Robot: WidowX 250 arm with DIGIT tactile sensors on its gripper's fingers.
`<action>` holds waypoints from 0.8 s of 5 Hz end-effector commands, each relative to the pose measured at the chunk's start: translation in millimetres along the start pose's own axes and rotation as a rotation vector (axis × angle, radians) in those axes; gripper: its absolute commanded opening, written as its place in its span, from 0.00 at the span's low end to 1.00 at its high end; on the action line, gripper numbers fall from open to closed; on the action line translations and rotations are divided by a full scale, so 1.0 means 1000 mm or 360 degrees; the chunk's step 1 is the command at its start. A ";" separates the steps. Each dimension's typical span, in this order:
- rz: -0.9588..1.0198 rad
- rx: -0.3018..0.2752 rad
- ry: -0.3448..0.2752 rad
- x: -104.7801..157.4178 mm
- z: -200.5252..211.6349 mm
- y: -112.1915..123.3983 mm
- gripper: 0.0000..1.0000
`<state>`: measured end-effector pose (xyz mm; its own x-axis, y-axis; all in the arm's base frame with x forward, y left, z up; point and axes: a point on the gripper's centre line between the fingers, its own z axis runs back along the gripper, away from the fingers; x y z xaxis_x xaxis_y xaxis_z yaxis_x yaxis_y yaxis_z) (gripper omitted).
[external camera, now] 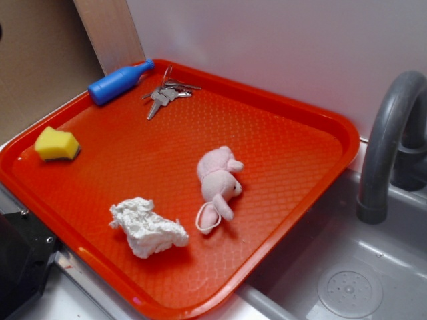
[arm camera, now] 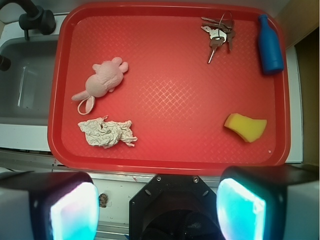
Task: Grab the silver keys.
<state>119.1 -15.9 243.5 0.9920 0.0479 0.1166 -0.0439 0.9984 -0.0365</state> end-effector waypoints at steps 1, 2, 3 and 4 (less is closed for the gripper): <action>0.0000 0.0000 0.0000 0.000 0.000 0.000 1.00; 0.0379 0.0175 -0.0238 0.046 -0.054 0.044 1.00; 0.0663 0.0243 -0.0429 0.090 -0.084 0.062 1.00; 0.0898 0.0307 -0.0648 0.135 -0.114 0.089 1.00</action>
<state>260.4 58.1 126.5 0.7372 0.5019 0.4523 -0.5648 0.8252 0.0049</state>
